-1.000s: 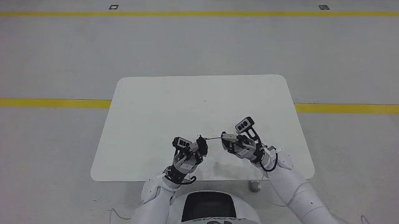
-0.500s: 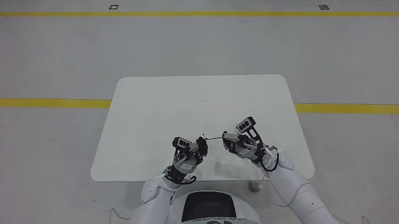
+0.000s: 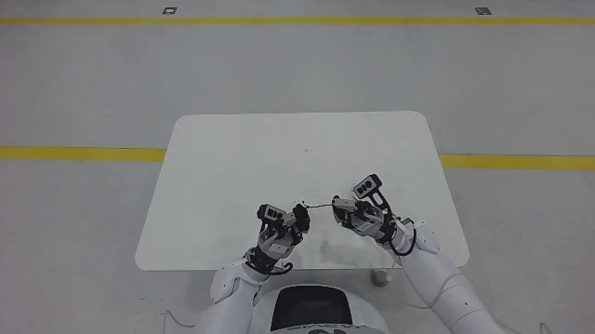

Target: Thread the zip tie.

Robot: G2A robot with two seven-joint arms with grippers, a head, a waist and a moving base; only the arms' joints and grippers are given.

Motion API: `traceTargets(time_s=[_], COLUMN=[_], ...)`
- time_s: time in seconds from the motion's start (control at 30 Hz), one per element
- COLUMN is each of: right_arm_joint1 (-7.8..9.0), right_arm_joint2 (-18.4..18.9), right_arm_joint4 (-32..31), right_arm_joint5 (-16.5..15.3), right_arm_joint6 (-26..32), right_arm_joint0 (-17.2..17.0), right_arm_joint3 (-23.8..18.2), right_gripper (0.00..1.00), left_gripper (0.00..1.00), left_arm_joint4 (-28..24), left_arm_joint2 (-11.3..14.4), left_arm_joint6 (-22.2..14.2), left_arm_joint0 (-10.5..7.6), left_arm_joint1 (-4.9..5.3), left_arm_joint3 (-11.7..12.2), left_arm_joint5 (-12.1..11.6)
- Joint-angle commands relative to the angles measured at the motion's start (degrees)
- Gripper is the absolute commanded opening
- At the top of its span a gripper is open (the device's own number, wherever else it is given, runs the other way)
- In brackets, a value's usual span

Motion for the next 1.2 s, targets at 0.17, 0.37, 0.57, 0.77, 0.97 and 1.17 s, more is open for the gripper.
traceTargets(time_s=[0.17,0.37,0.57,0.77,0.97,1.17], right_arm_joint1=[-0.03,-0.06,-0.08,-0.10,-0.08,-0.06], right_arm_joint2=[0.2,0.3,0.4,0.5,0.6,0.7], right_arm_joint4=[0.0,0.0,0.0,0.0,0.0,0.0], right_arm_joint5=[0.0,0.0,-0.1,-0.1,-0.2,-0.2], right_arm_joint6=[0.1,0.2,0.2,0.2,0.2,0.2], right_arm_joint0=[0.0,0.0,0.0,0.0,-0.1,-0.2], right_arm_joint3=[0.3,0.5,0.7,0.8,0.9,0.9], right_gripper=[0.00,0.00,0.00,0.00,0.00,0.00], left_gripper=[0.00,0.00,0.00,0.00,0.00,0.00], left_arm_joint4=[0.0,0.0,0.0,0.0,0.0,0.0], left_arm_joint2=[0.0,0.0,0.0,0.0,0.0,0.0], left_arm_joint6=[0.0,0.0,0.0,0.0,0.0,0.0], left_arm_joint0=[0.00,0.00,0.00,0.00,0.00,0.00], left_arm_joint1=[0.00,0.00,0.00,0.00,0.00,0.00], left_arm_joint3=[0.0,0.0,0.0,0.0,0.0,0.0], left_arm_joint5=[0.0,0.0,0.0,0.0,0.0,0.0])
